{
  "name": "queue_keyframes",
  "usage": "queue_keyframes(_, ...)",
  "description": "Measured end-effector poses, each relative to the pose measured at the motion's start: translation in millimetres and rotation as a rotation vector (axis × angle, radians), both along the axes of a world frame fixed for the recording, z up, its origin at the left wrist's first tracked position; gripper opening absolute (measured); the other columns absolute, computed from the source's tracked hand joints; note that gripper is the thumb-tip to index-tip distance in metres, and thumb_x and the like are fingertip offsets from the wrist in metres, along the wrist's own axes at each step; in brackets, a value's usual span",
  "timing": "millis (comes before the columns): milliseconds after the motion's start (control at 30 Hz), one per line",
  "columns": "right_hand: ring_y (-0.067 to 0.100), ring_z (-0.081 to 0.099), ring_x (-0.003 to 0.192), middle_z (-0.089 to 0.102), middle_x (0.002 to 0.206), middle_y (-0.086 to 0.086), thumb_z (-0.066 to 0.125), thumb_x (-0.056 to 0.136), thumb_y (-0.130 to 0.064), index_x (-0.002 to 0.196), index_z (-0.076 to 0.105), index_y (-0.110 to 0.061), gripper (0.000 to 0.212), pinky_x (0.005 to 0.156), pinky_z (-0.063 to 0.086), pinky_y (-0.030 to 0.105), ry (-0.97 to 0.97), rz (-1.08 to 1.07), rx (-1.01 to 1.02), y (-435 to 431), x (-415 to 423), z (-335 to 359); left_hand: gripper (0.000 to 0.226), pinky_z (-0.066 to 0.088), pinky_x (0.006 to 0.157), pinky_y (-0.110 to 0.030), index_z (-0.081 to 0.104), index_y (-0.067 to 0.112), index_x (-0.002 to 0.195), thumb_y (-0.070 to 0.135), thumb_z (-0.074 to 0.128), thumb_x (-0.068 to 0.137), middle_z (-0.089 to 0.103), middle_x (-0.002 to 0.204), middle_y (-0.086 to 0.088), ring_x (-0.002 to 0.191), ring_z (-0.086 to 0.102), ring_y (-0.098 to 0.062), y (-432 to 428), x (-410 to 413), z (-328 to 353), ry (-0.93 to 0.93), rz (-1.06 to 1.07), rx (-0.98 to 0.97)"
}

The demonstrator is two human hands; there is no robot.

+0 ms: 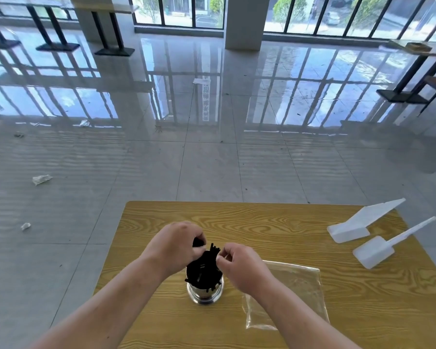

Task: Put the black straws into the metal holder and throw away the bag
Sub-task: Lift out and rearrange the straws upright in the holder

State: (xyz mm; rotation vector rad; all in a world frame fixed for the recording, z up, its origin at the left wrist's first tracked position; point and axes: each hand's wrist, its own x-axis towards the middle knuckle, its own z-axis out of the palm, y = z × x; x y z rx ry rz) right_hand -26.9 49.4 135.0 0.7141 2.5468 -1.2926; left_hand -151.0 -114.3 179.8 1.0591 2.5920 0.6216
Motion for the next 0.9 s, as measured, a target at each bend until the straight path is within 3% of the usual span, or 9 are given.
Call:
queue_keyframes(467,0.003,0.048,0.049,0.066,0.064,-0.010,0.062,0.099,-0.033,0.082,0.070,-0.027,0.020,0.051,0.044,0.027,0.010,-0.019,-0.052,-3,-3,3,0.011,0.040,0.054,-0.006,0.072,0.036,0.076,0.036,0.081,0.082,0.068,0.068,0.022,0.073,0.060,0.014,-7,-20,35,-0.012,0.055,0.074)
queue_keyframes(600,0.004,0.049,0.051,0.066,0.067,-0.008,0.062,0.100,-0.032,0.084,0.070,-0.025,0.019,0.052,0.045,0.027,0.015,-0.034,-0.052,-3,-3,6,0.011,0.040,0.055,-0.003,0.073,0.036,0.074,0.037,0.083,0.080,0.065,0.073,0.039,0.067,0.062,0.013,-7,-25,43,-0.022,0.072,0.118)
queue_keyframes(900,0.004,0.047,0.049,0.065,0.064,-0.010,0.062,0.100,-0.035,0.086,0.072,-0.025,0.020,0.050,0.043,0.026,0.003,-0.041,-0.092,-8,-7,6,0.009,0.040,0.050,-0.009,0.074,0.039,0.077,0.041,0.082,0.079,0.069,0.073,0.033,0.067,0.065,0.006,-12,-32,58,-0.004,0.082,0.200)
